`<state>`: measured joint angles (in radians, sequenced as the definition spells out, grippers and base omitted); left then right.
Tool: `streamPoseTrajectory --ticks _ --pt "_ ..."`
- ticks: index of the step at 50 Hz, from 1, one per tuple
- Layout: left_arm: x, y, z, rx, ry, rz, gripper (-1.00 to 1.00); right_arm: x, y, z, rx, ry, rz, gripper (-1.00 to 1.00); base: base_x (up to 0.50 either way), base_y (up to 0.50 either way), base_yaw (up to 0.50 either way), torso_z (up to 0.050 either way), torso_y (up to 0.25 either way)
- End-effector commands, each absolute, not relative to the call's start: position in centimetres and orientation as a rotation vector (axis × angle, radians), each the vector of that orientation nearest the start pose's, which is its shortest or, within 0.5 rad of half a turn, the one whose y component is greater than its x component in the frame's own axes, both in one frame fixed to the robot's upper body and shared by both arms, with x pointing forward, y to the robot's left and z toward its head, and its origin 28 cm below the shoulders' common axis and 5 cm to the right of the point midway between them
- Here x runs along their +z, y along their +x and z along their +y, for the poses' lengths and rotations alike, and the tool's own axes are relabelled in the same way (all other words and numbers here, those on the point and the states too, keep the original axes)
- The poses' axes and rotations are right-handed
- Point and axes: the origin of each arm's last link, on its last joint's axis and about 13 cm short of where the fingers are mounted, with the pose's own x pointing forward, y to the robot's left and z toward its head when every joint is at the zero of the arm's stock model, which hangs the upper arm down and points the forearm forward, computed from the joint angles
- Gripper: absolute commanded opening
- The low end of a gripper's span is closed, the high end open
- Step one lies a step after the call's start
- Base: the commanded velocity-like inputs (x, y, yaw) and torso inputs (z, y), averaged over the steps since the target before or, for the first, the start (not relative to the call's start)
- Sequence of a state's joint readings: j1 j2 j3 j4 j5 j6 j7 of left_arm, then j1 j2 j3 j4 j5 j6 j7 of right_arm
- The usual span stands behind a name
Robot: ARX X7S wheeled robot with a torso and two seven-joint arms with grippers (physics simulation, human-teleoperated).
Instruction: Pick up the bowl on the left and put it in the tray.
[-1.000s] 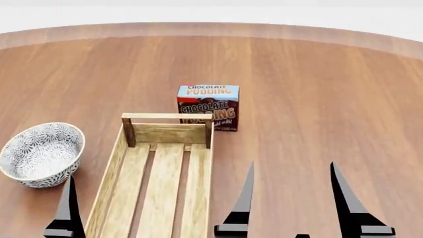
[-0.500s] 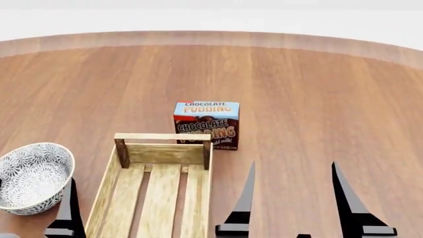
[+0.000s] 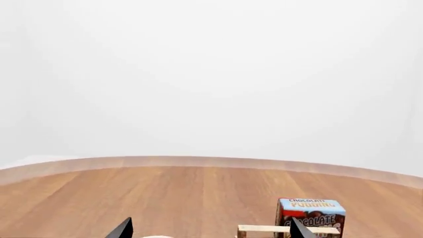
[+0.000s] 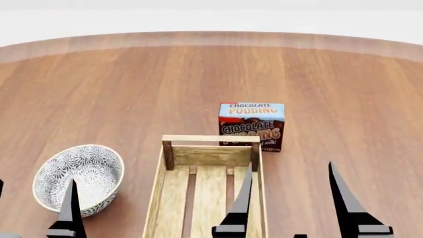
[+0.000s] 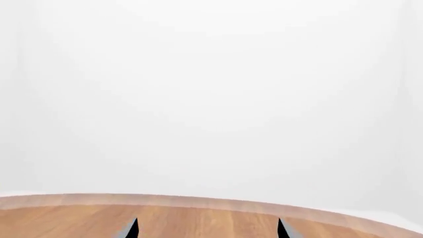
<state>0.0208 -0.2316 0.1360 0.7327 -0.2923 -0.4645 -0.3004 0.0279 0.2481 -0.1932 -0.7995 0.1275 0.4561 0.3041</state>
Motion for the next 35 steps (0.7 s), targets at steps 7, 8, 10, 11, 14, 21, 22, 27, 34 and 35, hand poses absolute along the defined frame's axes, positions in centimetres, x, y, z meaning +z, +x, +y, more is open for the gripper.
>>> streamPoseTrajectory --ticks 7,8,10,11,14,21,22,27,34,35 --pt "12.64 18.0 20.19 -0.03 -0.084 -0.213 1.0 14.51 18.06 -9.37 -0.012 -0.037 -0.358 1.0 0.0 0.0 0.0 0.0 0.0" --pt "12.7 17.95 20.18 -0.032 -0.084 -0.217 1.0 14.53 18.05 -9.37 -0.012 -0.036 -0.36 1.0 0.0 0.0 0.0 0.0 0.0" --pt "12.65 18.02 20.16 -0.029 -0.082 -0.204 1.0 14.6 18.03 -9.36 -0.012 -0.036 -0.36 1.0 0.0 0.0 0.0 0.05 0.0" --pt "12.65 18.0 20.14 -0.031 -0.081 -0.203 1.0 14.6 18.03 -9.36 -0.012 -0.036 -0.36 1.0 0.0 0.0 0.0 0.049 0.0" --pt "12.66 17.95 20.14 -0.031 -0.078 -0.2 1.0 14.64 18.02 -9.35 -0.012 -0.037 -0.361 1.0 0.0 0.0 0.0 0.05 0.0" --pt "12.58 18.01 20.18 -0.032 -0.078 -0.197 1.0 14.73 17.96 -9.35 -0.012 -0.036 -0.364 1.0 0.0 0.0 0.0 0.05 0.0" --pt "12.58 18.0 20.18 -0.033 -0.077 -0.195 1.0 14.72 17.97 -9.34 -0.012 -0.036 -0.364 1.0 0.0 0.0 0.0 0.05 0.0" --pt "12.62 17.97 20.19 -0.032 -0.078 -0.194 1.0 14.74 17.96 -9.33 -0.012 -0.037 -0.364 1.0 0.0 0.0 0.0 0.05 0.0" --pt "12.6 17.95 20.21 -0.029 -0.078 -0.189 1.0 14.76 17.95 -9.35 -0.013 -0.037 -0.366 1.0 0.0 0.0 0.0 0.05 0.0" --pt "12.62 17.95 20.21 -0.028 -0.077 -0.188 1.0 14.76 17.94 -9.35 -0.013 -0.037 -0.366 1.0 0.0 0.0 0.0 0.05 0.0"
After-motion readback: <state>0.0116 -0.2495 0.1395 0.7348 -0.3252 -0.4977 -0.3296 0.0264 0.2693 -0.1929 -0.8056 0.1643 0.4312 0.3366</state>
